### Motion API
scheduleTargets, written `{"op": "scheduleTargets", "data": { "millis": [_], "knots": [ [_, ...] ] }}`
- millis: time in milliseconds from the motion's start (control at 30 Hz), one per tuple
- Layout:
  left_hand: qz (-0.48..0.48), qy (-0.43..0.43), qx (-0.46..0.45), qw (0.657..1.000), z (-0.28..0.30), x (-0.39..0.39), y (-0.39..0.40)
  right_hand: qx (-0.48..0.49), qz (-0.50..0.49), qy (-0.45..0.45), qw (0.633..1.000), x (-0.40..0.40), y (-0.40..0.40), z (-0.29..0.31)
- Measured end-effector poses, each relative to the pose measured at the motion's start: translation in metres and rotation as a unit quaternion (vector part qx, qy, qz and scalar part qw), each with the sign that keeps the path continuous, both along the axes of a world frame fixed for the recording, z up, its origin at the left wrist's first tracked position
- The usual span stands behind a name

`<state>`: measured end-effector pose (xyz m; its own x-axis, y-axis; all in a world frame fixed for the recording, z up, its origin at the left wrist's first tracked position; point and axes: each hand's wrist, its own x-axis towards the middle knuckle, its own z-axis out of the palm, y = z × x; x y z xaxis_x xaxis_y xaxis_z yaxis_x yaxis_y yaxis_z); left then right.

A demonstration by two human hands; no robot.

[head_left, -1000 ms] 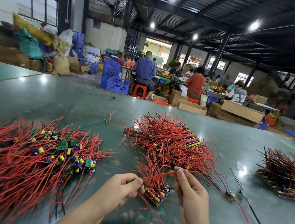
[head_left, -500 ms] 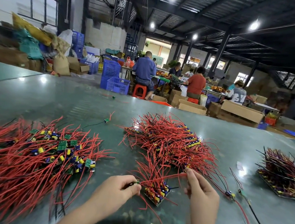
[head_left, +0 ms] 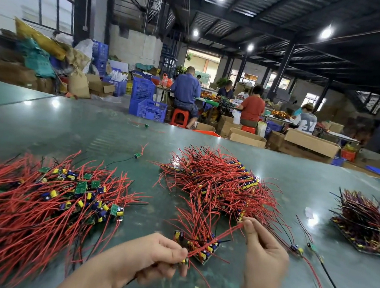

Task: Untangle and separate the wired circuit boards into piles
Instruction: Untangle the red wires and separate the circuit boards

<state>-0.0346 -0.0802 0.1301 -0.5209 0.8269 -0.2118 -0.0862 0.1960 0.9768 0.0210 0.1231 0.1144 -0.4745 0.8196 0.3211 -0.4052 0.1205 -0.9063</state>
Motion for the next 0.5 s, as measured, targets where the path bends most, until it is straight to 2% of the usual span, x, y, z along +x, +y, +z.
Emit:
{"op": "scheduleTargets", "data": {
  "millis": [133,200,267,300,333,400,433,467,500],
  "knots": [
    [0.032,0.041,-0.013,0.999,-0.001,-0.005,-0.006,0.051,0.03,0.001,0.998,0.002,0.0,0.003],
    [0.122,0.075,0.013,0.99,-0.003,-0.013,-0.009,0.075,0.069,-0.015,0.995,0.001,-0.001,0.006],
    [0.268,0.147,0.025,0.952,-0.005,-0.023,-0.014,0.096,0.088,-0.035,0.991,-0.003,-0.004,0.005],
    [0.345,0.216,-0.004,0.913,-0.007,-0.028,-0.019,0.111,0.084,-0.049,0.989,-0.004,-0.006,0.003],
    [0.411,0.301,-0.07,0.858,-0.007,-0.032,-0.024,0.128,0.076,-0.065,0.987,-0.006,-0.007,0.0],
    [0.507,0.461,-0.215,0.695,-0.009,-0.039,-0.037,0.164,0.064,-0.111,0.978,-0.008,-0.008,-0.007],
    [0.515,0.516,-0.247,0.638,-0.011,-0.042,-0.041,0.184,0.063,-0.134,0.972,-0.008,-0.009,-0.009],
    [0.511,0.558,-0.246,0.606,-0.013,-0.044,-0.041,0.201,0.065,-0.149,0.966,-0.008,-0.009,-0.01],
    [0.497,0.588,-0.225,0.597,-0.016,-0.043,-0.038,0.215,0.065,-0.157,0.962,-0.007,-0.01,-0.011]
  ]
}}
